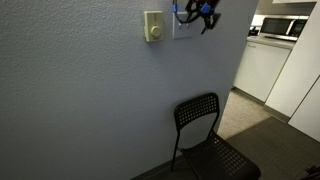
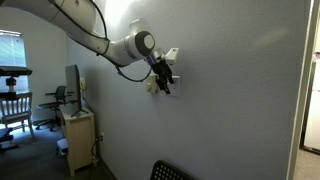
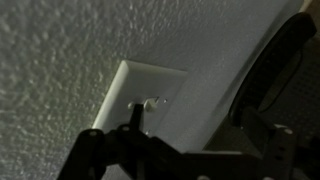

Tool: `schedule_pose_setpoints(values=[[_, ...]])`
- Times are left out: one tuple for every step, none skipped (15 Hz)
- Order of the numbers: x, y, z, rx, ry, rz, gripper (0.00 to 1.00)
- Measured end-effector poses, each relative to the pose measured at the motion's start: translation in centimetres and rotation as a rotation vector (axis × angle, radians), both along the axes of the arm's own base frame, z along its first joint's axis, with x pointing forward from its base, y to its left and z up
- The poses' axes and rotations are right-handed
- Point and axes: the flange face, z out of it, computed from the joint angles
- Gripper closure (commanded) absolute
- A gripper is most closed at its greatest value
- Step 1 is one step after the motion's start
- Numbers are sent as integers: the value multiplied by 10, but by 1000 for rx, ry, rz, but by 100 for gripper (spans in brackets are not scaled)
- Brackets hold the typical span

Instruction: Turn off the right light switch

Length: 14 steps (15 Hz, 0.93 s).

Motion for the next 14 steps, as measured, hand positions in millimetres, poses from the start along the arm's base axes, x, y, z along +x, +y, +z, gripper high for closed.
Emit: schedule_pose_setpoints(values=[[-1, 2, 0, 15, -4, -31, 0], [-1, 5, 0, 31, -8, -65, 0], [-2, 7, 0, 49, -10, -98, 0], [-2, 9, 0, 69, -14, -133, 0], [-2, 9, 0, 88, -17, -165, 0], [-2, 9, 1, 106, -17, -194, 0], [-2, 8, 1, 122, -16, -223, 0], [-2, 5, 0, 133, -9, -253, 0], [-2, 2, -2, 140, 2, -281, 0], [-2, 0, -4, 148, 11, -302, 0], [-1, -3, -8, 152, 32, -321, 0], [0, -4, -14, 156, 54, -333, 0], [2, -4, -22, 165, 76, -342, 0], [5, -4, -31, 175, 96, -348, 0]])
